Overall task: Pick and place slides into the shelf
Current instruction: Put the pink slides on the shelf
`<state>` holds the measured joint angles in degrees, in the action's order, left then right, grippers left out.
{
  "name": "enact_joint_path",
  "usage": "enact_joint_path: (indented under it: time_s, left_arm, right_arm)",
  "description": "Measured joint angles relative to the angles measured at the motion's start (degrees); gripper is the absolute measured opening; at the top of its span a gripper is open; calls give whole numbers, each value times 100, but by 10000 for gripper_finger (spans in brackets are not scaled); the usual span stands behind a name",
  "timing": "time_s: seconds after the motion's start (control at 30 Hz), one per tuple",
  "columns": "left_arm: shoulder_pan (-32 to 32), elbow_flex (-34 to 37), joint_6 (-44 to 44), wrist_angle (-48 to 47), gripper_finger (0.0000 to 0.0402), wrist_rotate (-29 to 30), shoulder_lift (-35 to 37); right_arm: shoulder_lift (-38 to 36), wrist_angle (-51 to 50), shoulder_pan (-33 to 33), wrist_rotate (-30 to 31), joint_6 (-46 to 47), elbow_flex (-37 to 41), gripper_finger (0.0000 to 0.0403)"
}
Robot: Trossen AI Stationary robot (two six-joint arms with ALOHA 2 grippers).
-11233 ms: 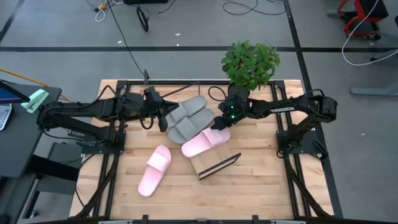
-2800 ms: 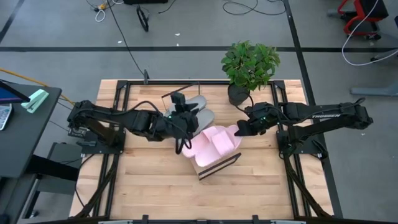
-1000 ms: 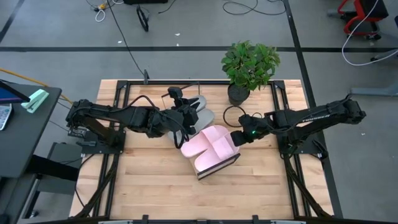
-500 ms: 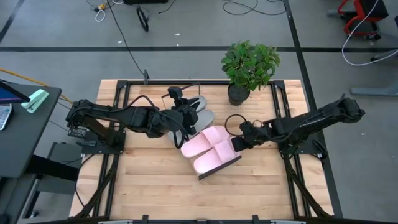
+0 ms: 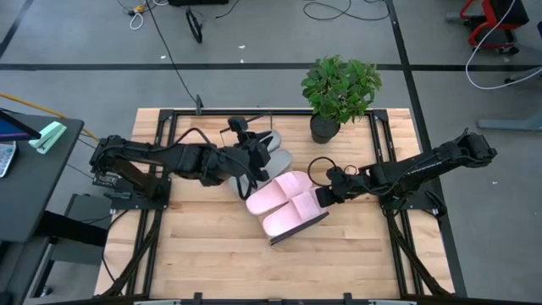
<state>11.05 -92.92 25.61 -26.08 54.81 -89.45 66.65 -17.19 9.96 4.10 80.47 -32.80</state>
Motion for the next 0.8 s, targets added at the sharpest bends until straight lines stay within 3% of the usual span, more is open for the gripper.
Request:
enact_joint_path:
  time_s: [0.33, 0.53, 0.8]
  left_arm:
    - [-129, 0, -99, 192, 69, -103, 0]
    - [-129, -2, -100, 223, 62, -105, 0]
    - [-129, -2, -101, 225, 71, -107, 0]
  right_arm:
    - [0, 110, 0, -37, -211, 0, 54]
    - [0, 99, -3, -91, -407, 1, 87]
    - [2, 101, -9, -613, -530, 0, 150]
